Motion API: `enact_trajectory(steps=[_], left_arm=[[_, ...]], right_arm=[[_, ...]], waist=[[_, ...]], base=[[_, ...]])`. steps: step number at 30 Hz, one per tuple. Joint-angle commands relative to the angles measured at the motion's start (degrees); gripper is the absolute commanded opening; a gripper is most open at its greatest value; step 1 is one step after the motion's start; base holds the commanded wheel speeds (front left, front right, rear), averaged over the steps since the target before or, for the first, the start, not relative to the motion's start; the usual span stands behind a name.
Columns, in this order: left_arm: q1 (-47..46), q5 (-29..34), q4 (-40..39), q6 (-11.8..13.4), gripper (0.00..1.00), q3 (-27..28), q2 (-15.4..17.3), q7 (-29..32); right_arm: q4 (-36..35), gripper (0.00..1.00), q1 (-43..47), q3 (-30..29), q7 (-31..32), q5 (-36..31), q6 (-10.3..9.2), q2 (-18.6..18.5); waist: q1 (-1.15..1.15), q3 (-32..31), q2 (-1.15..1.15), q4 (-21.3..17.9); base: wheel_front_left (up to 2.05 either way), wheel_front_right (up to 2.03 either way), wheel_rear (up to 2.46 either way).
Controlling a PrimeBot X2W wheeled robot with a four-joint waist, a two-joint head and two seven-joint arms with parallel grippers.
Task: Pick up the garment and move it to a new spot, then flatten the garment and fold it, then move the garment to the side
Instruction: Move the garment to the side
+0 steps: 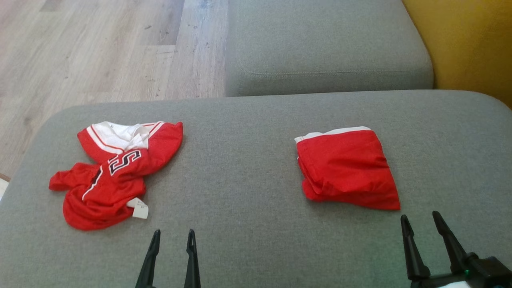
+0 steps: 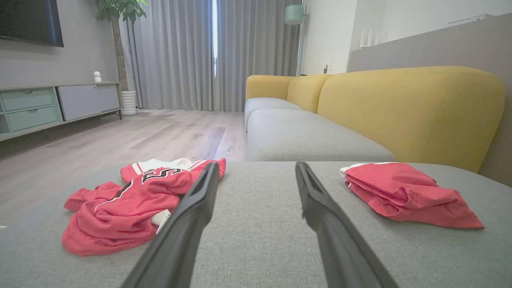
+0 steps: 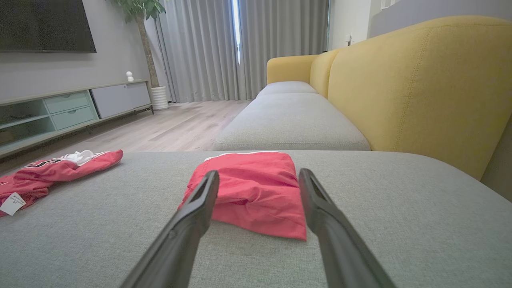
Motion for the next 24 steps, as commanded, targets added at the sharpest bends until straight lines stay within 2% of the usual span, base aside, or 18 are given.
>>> enact_trajectory(steps=[1,24], left_arm=[[-1.82,0.38,-1.96,0.17,1.0,2.08,-0.34,-0.3],[-2.28,0.49,-1.48,-0.65,1.0,2.39,-0.34,-0.3]], right_arm=[[-1.89,1.0,-1.94,0.91,-0.62,-0.47,-0.04,-0.38],[-1.49,1.0,-2.72,0.87,-0.62,-1.6,-0.04,0.22]], waist=[[0.0,0.07,0.0,-0.05],[0.0,0.93,0.0,-0.87]], base=[[0.0,0.0,0.0],[0.0,0.0,0.0]])
